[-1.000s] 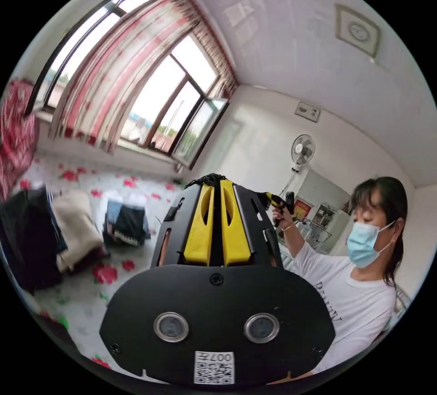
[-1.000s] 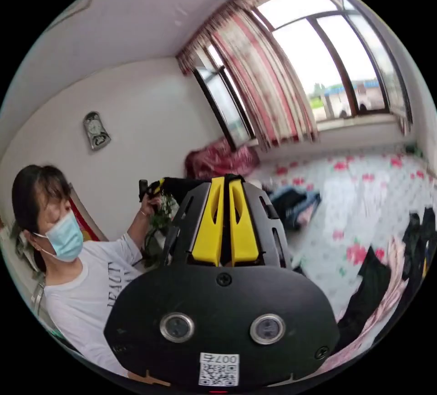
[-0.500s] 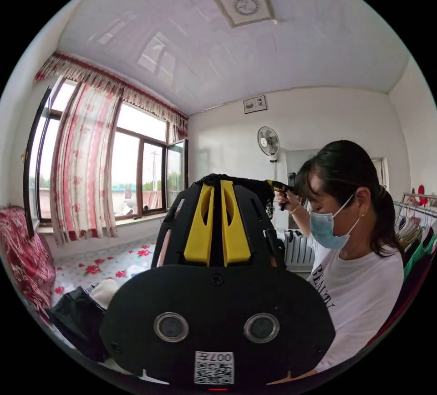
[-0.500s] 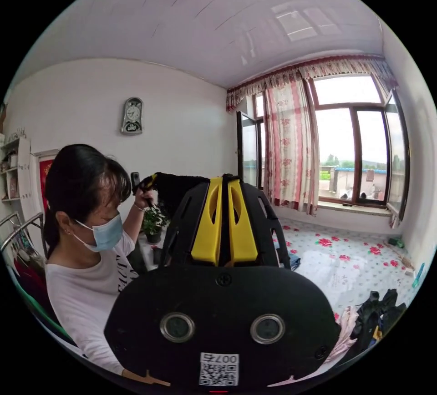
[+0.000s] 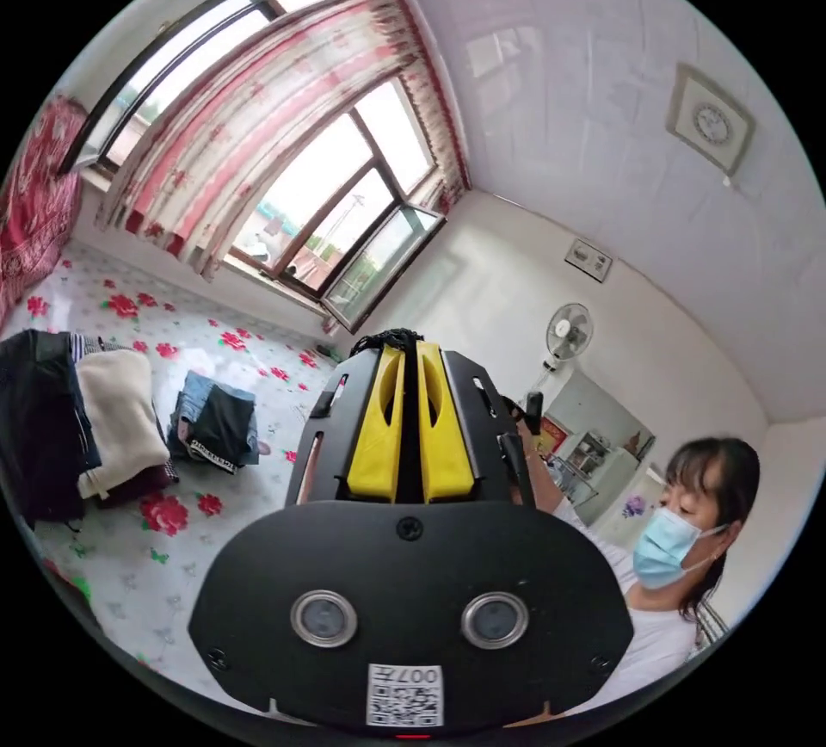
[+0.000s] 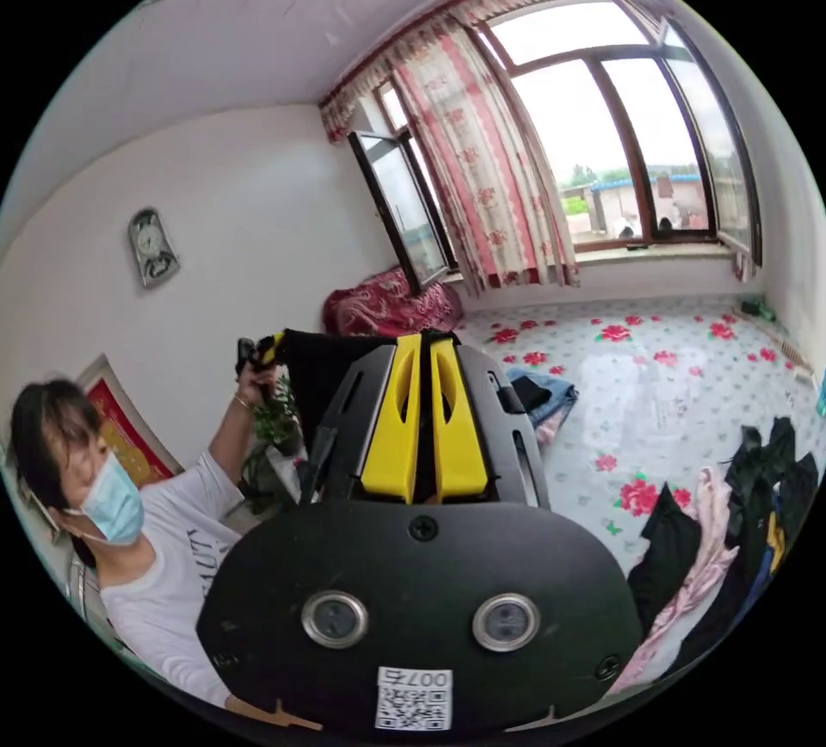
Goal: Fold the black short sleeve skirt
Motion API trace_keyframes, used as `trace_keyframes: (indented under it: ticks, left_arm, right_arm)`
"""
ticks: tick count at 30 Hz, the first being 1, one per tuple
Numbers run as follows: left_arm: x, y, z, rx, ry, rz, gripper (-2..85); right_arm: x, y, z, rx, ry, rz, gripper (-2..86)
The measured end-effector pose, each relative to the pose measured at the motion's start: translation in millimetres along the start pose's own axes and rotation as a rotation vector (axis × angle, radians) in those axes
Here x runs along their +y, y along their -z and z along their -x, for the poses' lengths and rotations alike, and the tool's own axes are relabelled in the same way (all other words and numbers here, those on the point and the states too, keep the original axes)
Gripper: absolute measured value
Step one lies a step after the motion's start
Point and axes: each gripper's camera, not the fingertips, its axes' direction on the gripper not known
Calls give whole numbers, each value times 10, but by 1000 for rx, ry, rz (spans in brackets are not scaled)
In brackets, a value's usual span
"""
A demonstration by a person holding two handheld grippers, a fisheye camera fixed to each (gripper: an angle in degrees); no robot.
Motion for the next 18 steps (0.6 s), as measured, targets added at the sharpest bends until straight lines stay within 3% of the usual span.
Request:
trace_keyframes:
  ticks: [9,14,18]
  left_arm:
    - [-209,237,-689,88,-319,-41,-5]
    - [361,432,-821,126,-419,-9,-4]
    - [1256,477,-650,135,-464,125,-2]
  right_arm:
    - [-154,508,723,-78,277,-217,-3]
    - [446,618,1043,-67,397,-176,-2]
    - [1306,530,987,-39,368,-45,-2]
